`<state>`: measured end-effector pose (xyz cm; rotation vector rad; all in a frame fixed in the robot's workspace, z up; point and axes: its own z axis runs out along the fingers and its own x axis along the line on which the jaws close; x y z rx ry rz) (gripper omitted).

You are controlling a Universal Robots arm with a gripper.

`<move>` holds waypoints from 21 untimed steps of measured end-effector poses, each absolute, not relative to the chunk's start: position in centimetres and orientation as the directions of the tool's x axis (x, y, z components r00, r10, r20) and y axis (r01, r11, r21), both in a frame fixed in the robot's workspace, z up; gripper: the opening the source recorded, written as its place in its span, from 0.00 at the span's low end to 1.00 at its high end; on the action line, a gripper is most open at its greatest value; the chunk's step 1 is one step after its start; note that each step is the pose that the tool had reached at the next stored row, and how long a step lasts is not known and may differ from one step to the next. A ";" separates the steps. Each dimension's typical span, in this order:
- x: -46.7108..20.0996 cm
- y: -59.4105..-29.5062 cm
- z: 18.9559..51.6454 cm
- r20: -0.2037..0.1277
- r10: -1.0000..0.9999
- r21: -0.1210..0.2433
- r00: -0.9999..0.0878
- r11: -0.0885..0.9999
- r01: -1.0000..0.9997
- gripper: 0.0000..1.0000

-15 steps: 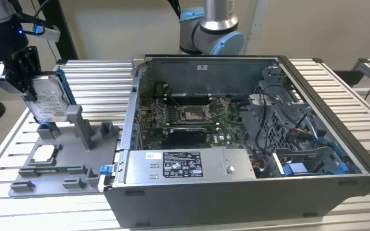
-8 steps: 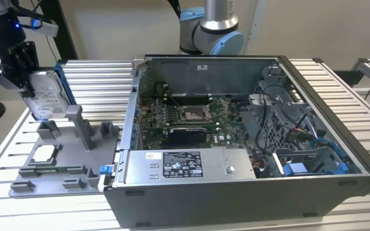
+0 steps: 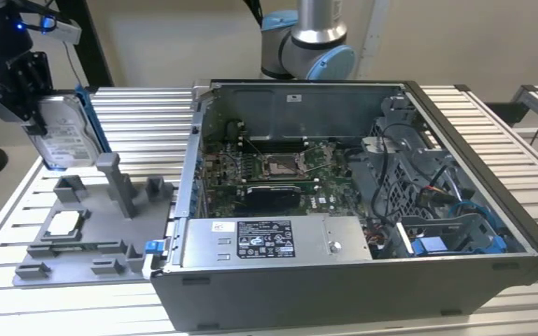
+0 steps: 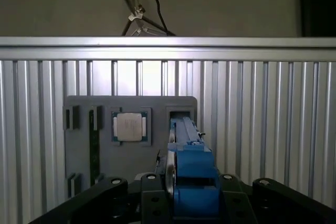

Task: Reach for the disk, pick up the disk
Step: 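Pick up the disk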

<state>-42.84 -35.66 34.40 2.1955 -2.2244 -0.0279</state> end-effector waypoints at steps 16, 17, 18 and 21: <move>-42.8 -35.7 36.7 -0.001 -1.000 0.024 -0.013 0.013 -1.000 0.00; -42.8 -35.7 36.8 -0.001 -1.000 0.024 -0.013 0.013 -1.000 0.00; -42.8 -35.7 37.0 -0.001 -1.000 0.024 -0.013 0.013 -1.000 0.00; -42.8 -35.7 37.3 -0.001 -1.000 0.024 -0.013 0.013 -1.000 0.00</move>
